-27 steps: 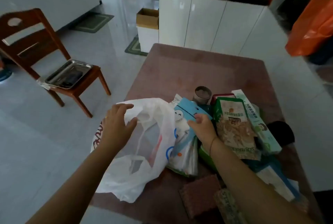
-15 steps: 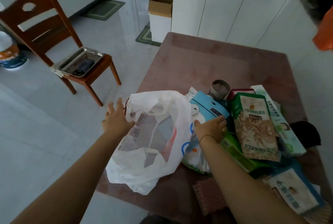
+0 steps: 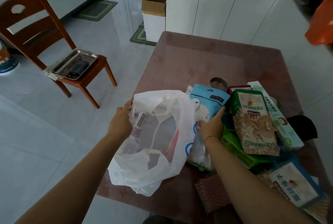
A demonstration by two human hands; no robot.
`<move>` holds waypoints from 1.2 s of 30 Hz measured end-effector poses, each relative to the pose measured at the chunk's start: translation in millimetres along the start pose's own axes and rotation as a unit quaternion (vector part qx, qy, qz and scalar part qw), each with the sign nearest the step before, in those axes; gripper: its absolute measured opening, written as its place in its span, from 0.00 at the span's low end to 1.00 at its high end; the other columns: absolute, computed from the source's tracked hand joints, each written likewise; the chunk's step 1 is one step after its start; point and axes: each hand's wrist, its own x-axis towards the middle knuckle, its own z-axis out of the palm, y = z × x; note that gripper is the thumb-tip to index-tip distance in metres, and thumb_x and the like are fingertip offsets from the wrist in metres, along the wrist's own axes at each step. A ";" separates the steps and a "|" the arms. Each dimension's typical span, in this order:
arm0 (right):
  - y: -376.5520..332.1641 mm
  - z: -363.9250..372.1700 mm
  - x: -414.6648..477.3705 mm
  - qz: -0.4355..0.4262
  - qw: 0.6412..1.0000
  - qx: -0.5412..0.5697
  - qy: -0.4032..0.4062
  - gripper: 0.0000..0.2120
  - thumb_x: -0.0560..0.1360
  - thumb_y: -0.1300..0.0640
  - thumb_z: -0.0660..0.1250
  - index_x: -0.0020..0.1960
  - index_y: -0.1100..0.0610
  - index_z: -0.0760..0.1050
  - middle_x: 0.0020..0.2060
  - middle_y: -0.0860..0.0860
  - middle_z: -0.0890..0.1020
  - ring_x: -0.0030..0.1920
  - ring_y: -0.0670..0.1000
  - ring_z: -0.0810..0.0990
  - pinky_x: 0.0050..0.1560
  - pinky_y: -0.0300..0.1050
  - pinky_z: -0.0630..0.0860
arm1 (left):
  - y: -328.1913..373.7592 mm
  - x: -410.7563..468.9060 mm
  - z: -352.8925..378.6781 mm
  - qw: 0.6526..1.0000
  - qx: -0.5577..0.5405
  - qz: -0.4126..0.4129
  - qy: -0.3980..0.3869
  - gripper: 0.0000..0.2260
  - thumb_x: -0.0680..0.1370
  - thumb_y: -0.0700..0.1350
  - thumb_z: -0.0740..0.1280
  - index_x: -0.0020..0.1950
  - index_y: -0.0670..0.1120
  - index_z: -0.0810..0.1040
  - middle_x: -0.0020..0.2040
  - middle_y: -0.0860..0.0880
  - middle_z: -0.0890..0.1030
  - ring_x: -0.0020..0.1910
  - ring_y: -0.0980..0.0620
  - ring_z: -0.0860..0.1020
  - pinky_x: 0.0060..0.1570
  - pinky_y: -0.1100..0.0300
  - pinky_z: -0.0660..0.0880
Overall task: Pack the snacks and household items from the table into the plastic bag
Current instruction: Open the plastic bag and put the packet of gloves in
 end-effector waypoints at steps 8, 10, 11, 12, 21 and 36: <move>-23.4 -48.9 27.9 -0.018 0.995 0.091 -0.043 0.13 0.72 0.64 0.67 0.57 0.61 0.75 0.47 0.56 0.80 0.52 0.60 0.81 0.49 0.47 0.76 | -1.5 7.9 3.7 1.000 -0.006 -0.002 0.003 0.29 0.73 0.46 0.70 0.71 0.56 0.62 0.66 0.45 0.73 0.57 0.40 0.77 0.55 0.43 0.74; -33.5 -68.2 28.0 -0.063 0.996 0.069 -0.016 0.14 0.75 0.63 0.64 0.60 0.61 0.71 0.50 0.57 0.78 0.54 0.60 0.79 0.49 0.44 0.72 | -2.5 8.7 4.6 1.000 -0.001 0.010 -0.002 0.27 0.73 0.48 0.70 0.70 0.55 0.64 0.65 0.44 0.73 0.56 0.40 0.77 0.55 0.43 0.74; -38.0 -79.0 27.0 -0.084 0.995 0.053 0.007 0.15 0.76 0.63 0.63 0.62 0.62 0.70 0.53 0.59 0.78 0.55 0.60 0.78 0.50 0.43 0.70 | -4.0 8.8 5.6 1.000 0.001 0.014 -0.006 0.26 0.73 0.47 0.70 0.70 0.54 0.66 0.65 0.44 0.72 0.56 0.40 0.77 0.55 0.44 0.74; -42.8 -90.7 25.2 -0.105 0.993 0.049 0.036 0.16 0.76 0.64 0.63 0.64 0.63 0.69 0.56 0.61 0.78 0.57 0.60 0.78 0.50 0.41 0.69 | -5.2 8.8 6.2 1.000 0.000 0.015 -0.008 0.25 0.74 0.46 0.69 0.70 0.54 0.66 0.65 0.44 0.72 0.56 0.40 0.77 0.54 0.46 0.75; -88.6 -104.2 -46.3 -0.168 0.925 0.321 0.111 0.19 0.74 0.63 0.68 0.64 0.59 0.70 0.55 0.49 0.77 0.56 0.49 0.78 0.54 0.36 0.77 | -9.7 12.9 2.9 1.000 -0.010 0.023 -0.003 0.23 0.75 0.43 0.68 0.69 0.52 0.69 0.64 0.45 0.74 0.57 0.42 0.76 0.56 0.46 0.74; 21.4 53.5 -98.2 -0.042 0.943 -0.036 -0.327 0.23 0.73 0.66 0.67 0.65 0.57 0.66 0.59 0.54 0.77 0.59 0.54 0.78 0.54 0.39 0.75 | -17.3 10.7 12.8 0.998 -0.051 0.024 0.030 0.22 0.76 0.33 0.62 0.69 0.44 0.69 0.66 0.43 0.71 0.61 0.44 0.73 0.60 0.53 0.71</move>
